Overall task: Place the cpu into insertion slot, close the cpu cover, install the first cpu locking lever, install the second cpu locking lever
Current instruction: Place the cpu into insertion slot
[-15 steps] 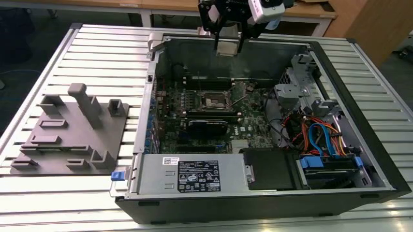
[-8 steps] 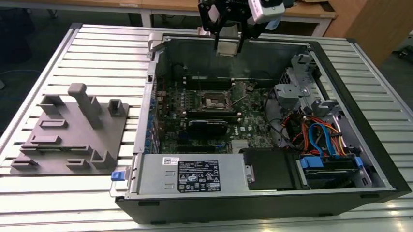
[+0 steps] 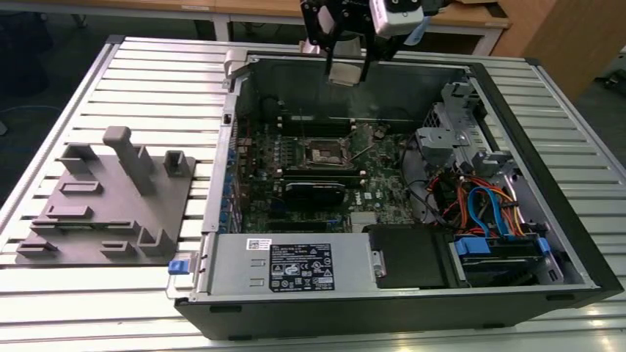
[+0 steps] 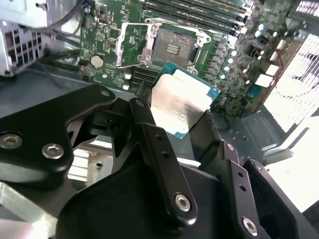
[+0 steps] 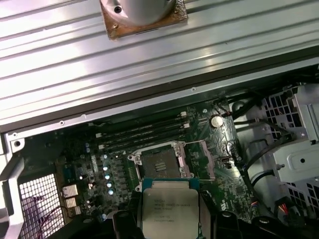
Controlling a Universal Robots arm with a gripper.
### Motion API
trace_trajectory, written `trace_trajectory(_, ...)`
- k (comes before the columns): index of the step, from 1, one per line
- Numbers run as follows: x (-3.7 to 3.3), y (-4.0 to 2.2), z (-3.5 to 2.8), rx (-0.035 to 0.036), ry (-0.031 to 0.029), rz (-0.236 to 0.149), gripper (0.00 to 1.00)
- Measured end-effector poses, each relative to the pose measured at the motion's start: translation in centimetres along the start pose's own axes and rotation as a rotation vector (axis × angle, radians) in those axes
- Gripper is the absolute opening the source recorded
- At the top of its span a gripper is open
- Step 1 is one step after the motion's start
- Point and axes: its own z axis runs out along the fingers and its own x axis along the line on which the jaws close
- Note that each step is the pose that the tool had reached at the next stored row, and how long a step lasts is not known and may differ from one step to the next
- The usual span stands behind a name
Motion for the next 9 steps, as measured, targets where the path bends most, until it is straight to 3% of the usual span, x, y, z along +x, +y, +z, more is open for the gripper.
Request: trace_trajectory(9, 0.0, 0.0, 0.0, -0.0002, -0.0007, 0.008, 0.54)
